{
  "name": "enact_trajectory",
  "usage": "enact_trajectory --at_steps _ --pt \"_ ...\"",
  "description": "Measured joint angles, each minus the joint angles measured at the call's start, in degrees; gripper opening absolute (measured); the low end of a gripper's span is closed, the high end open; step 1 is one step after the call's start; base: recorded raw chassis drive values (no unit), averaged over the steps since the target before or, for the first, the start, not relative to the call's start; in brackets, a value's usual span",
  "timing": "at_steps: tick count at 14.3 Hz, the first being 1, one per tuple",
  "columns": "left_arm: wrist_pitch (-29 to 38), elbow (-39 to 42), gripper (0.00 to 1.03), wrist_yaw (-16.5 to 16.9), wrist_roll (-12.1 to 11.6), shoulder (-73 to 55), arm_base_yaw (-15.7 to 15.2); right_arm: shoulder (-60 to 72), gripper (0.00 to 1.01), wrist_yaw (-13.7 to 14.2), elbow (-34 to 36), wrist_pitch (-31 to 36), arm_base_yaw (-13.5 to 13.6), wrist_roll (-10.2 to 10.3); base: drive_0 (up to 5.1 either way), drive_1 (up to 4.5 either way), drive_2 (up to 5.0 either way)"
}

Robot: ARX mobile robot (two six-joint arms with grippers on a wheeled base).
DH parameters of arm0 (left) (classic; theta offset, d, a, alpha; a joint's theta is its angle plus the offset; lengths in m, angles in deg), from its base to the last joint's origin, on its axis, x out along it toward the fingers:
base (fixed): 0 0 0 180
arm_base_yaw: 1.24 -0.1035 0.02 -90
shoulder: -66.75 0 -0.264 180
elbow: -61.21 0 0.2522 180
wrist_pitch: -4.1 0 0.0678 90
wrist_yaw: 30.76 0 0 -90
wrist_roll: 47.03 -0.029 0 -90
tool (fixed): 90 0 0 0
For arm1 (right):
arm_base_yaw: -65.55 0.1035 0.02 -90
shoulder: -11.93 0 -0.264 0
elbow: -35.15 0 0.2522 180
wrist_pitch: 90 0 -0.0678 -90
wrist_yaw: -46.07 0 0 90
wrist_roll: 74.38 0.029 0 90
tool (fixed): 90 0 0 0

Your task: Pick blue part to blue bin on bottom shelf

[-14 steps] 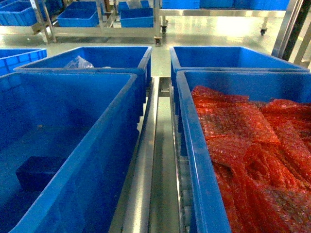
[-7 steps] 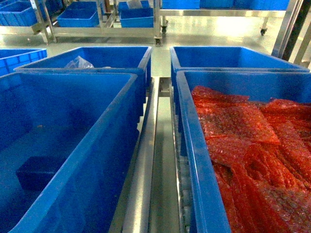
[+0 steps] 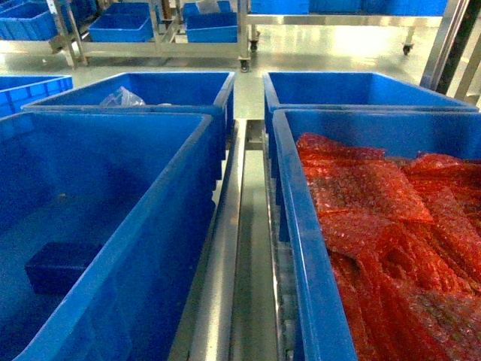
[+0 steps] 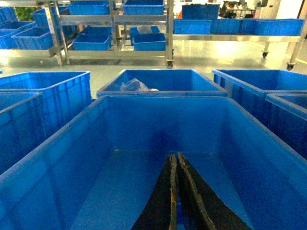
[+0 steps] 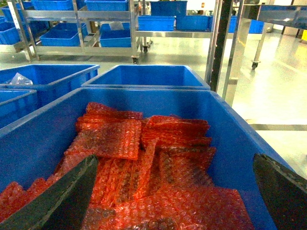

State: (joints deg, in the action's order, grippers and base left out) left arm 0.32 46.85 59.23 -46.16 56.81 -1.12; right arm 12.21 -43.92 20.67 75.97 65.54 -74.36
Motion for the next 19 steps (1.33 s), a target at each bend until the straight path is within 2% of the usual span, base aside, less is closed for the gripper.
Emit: enact_trajectory --at_steps 1,2,8,10,14,19 --pt "-3.02 -0.13 0.02 -0.07 -0.02 2.05 0.00 0.00 0.98 0.00 0.00 -0.02 0.00 0.00 0.0 0.00 0.0" --pt "-9.70 -0.02 0.02 0.17 -0.02 6.51 0.00 0.00 0.98 0.02 0.00 -0.09 0.00 0.00 0.0 0.00 0.0" --pt "-10.21 -0.02 0.03 0.00 -0.04 9.31 -0.07 0.00 0.98 0.00 0.00 0.02 0.00 0.00 0.0 0.00 0.0" --pt "-10.21 -0.02 0.28 0.00 -0.07 9.31 -0.07 0.00 0.98 0.00 0.00 0.00 0.00 0.00 0.0 0.00 0.0" --pt "-10.21 -0.02 0.96 0.00 -0.07 9.31 -0.07 0.00 0.98 0.00 0.00 0.00 0.00 0.00 0.0 0.00 0.0" --pt "-10.23 -0.02 0.98 0.00 -0.11 9.31 -0.07 0.00 0.98 0.00 0.00 0.00 0.00 0.00 0.0 0.00 0.0"
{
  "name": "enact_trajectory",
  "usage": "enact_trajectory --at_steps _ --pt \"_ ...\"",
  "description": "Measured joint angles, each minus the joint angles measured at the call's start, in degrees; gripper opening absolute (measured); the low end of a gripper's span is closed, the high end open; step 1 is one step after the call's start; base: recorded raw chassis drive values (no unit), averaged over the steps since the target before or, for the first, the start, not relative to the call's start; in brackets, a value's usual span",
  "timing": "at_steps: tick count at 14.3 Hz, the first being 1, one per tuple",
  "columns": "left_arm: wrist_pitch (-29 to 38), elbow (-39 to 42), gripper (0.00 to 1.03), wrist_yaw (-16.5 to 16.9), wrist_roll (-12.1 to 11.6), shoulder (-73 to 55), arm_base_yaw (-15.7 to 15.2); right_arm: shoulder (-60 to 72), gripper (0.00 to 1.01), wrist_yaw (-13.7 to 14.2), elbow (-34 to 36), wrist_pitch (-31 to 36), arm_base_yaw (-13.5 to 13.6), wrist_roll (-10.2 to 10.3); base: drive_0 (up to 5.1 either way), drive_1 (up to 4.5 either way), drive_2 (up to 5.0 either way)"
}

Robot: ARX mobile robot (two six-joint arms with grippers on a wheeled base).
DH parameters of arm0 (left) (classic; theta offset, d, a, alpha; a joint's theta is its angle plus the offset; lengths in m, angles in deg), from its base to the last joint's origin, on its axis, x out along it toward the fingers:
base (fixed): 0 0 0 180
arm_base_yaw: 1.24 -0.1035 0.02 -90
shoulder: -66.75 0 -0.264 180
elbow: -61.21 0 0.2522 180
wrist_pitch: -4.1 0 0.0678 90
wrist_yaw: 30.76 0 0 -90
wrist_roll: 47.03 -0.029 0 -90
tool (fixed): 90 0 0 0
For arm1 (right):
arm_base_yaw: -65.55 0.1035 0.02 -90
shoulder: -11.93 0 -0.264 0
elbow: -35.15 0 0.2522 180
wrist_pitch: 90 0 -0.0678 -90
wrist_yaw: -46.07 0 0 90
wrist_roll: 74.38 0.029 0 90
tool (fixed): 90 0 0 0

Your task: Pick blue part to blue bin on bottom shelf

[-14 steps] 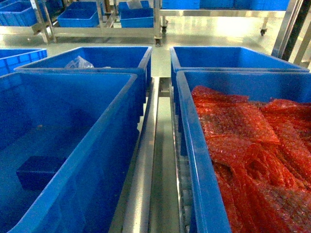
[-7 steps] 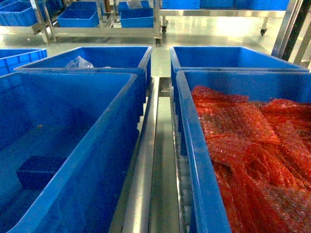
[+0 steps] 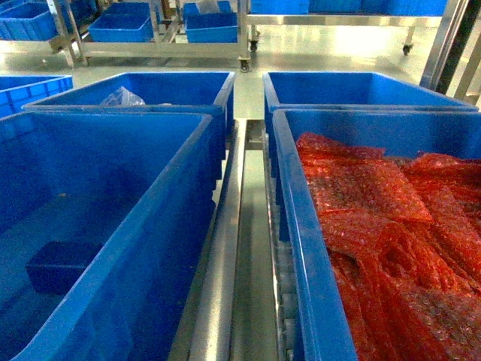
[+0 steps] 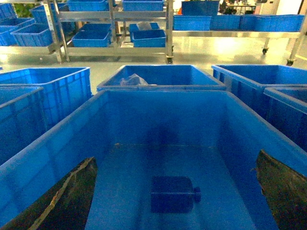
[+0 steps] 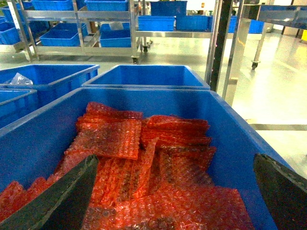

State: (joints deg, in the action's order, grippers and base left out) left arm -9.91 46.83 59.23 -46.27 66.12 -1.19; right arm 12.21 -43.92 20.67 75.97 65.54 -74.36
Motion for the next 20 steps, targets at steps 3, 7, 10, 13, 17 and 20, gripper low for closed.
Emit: enact_trajectory --at_steps 3,7,10,13,17,20 --pt "0.00 0.00 0.98 0.00 0.00 0.00 0.00 0.00 0.98 0.00 0.00 0.00 0.00 0.00 0.0 0.00 0.0" --pt "0.02 0.00 0.98 0.00 -0.02 0.00 0.00 0.00 0.98 0.00 0.00 0.00 0.00 0.00 0.0 0.00 0.0" --pt "0.00 0.00 0.98 0.00 -0.02 0.00 0.00 0.00 0.98 0.00 0.00 0.00 0.00 0.00 0.0 0.00 0.0" --pt "0.00 0.00 0.98 0.00 -0.02 0.00 0.00 0.00 0.98 0.00 0.00 0.00 0.00 0.00 0.0 0.00 0.0" --pt "0.02 0.00 0.98 -0.02 0.00 0.00 0.00 0.00 0.98 0.00 0.00 0.00 0.00 0.00 0.0 0.00 0.0" --pt "0.00 0.00 0.98 0.00 -0.02 0.00 0.00 0.00 0.98 0.00 0.00 0.00 0.00 0.00 0.0 0.00 0.0"
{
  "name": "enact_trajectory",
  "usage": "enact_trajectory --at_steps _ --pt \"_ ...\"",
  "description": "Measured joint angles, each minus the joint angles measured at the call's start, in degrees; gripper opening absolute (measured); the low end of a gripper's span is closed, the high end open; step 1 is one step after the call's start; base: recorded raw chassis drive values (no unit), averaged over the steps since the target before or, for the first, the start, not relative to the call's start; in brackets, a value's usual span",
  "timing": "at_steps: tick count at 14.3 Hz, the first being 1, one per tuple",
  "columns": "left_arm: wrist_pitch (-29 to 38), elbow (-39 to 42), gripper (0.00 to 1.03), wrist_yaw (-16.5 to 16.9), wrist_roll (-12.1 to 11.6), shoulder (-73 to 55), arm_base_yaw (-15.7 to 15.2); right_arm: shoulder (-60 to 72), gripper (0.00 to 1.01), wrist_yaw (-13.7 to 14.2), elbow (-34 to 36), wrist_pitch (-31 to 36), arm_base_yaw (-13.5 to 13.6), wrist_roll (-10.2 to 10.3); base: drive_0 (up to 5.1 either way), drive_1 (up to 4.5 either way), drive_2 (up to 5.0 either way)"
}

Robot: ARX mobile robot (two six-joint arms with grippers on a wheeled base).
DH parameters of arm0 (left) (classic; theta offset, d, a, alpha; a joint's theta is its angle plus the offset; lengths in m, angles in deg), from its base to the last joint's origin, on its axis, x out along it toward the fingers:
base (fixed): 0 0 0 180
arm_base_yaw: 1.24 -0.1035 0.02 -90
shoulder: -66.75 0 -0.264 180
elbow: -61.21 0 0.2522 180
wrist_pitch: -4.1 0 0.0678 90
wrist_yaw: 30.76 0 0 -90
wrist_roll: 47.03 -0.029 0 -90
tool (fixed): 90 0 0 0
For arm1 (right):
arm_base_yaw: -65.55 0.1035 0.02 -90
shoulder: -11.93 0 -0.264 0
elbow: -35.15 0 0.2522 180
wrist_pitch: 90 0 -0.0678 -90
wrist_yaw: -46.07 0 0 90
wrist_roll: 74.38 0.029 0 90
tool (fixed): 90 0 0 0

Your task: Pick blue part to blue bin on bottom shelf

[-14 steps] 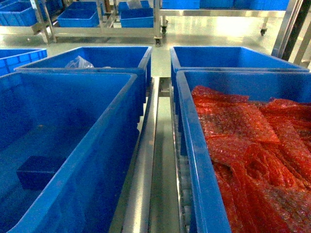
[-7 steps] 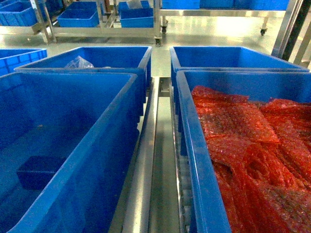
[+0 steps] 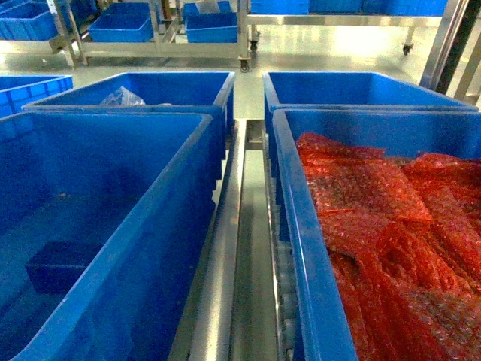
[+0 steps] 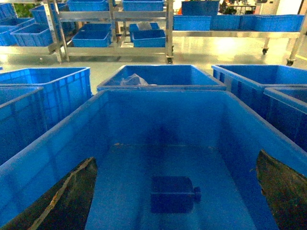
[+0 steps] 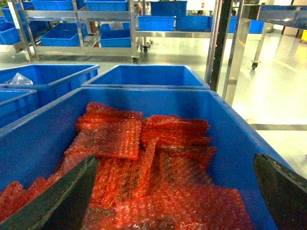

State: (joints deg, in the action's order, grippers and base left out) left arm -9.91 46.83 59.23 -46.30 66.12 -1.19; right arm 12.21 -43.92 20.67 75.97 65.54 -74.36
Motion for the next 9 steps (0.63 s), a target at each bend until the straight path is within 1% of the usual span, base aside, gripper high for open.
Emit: enact_trajectory --at_steps 9 --pt "0.02 0.00 0.98 0.00 0.00 0.00 0.00 0.00 0.98 0.00 0.00 0.00 0.00 0.00 0.0 0.00 0.0"
